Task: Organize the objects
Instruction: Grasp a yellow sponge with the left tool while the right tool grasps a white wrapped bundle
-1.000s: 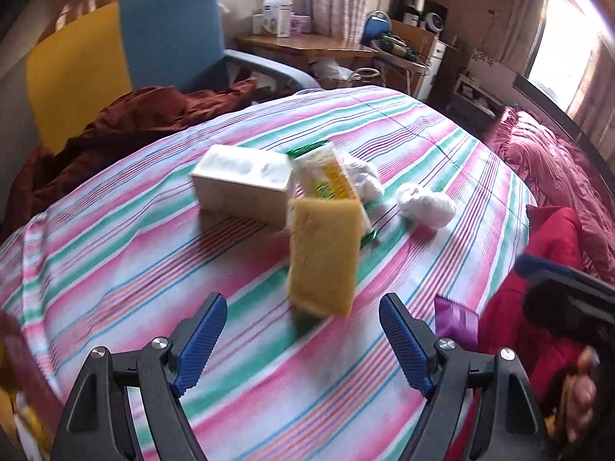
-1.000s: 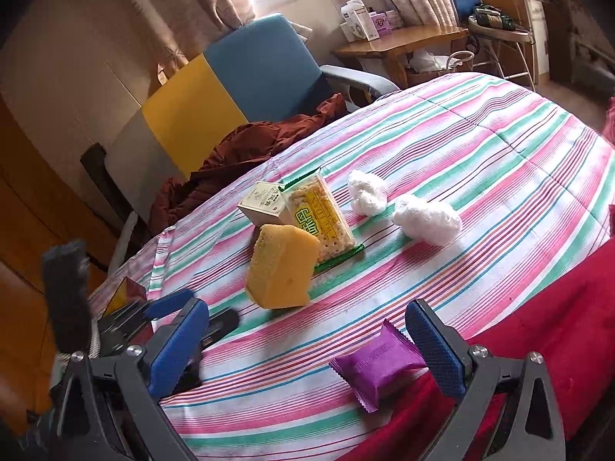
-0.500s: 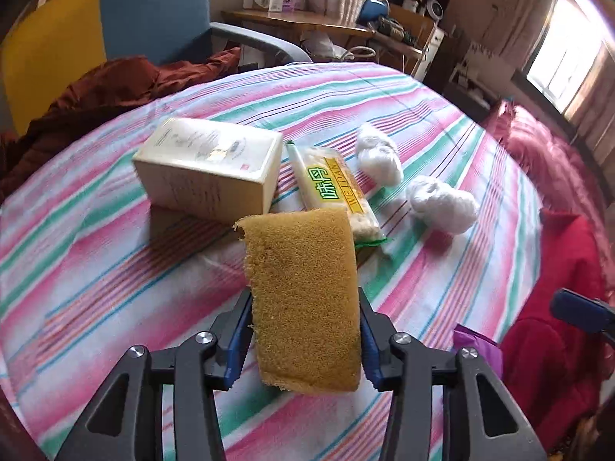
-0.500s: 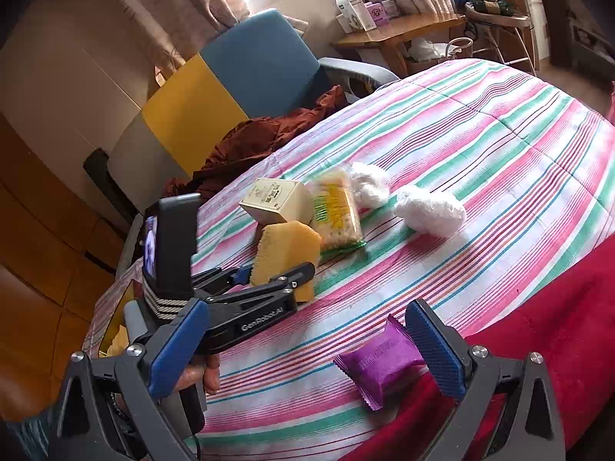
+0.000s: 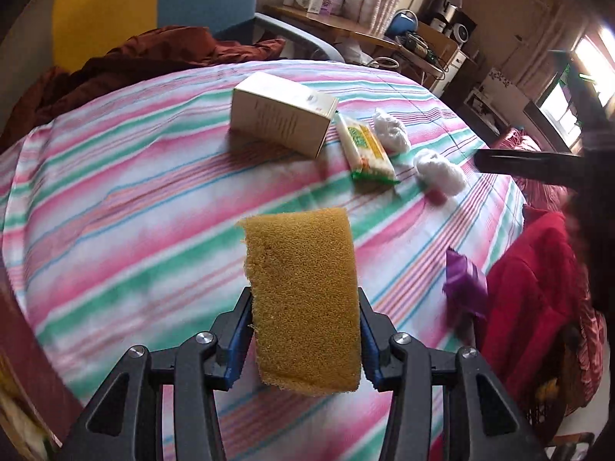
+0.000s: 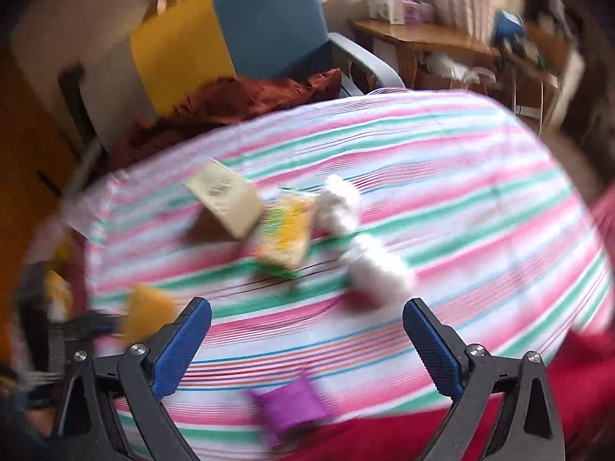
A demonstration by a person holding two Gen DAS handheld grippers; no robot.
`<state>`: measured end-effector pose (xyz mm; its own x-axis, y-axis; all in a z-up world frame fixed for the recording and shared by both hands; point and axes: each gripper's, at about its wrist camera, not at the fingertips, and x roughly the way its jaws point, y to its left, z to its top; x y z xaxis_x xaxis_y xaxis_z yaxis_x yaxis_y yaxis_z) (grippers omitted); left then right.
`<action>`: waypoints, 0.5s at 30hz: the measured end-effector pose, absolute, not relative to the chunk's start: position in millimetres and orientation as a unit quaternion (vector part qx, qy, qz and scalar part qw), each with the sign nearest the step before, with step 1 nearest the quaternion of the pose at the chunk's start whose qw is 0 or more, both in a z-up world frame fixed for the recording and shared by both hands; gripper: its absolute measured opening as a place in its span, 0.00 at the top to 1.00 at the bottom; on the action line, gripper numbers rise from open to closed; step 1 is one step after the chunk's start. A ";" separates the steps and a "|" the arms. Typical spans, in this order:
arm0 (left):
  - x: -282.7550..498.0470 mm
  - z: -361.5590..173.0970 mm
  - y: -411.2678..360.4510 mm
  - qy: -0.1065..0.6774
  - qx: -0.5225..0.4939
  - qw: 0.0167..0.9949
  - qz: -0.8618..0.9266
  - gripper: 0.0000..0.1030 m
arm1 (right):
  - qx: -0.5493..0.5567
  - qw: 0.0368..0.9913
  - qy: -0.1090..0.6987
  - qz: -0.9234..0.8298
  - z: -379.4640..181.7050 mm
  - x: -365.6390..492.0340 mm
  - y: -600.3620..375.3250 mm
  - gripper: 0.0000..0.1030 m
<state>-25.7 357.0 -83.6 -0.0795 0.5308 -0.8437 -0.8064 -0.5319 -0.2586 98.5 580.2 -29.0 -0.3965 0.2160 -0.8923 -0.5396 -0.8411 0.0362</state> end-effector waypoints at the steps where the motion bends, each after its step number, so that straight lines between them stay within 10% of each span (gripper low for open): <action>1: -24.5 -84.4 353.7 0.137 -0.497 0.463 0.721 0.53 | -0.514 0.232 0.145 0.813 -34.1 92.9 586.2 0.13; 7: -21.2 -89.3 346.0 0.135 -0.504 0.457 0.720 0.53 | -0.613 0.241 0.061 0.750 -82.9 64.1 615.7 0.27; 10: -20.2 -88.2 345.3 0.136 -0.499 0.457 0.724 0.53 | -0.633 0.233 0.073 0.735 -96.0 58.5 625.4 0.60; 15: -18.0 -84.6 341.2 0.128 -0.495 0.460 0.726 0.53 | -0.593 0.224 0.089 0.769 -71.6 71.9 617.5 0.61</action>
<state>-18.0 341.2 -84.6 -0.0878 0.5411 -0.8363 -0.7947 -0.5442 -0.2687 71.9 617.5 -71.6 -0.1973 0.2386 -0.9509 -0.4490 -0.8842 -0.1287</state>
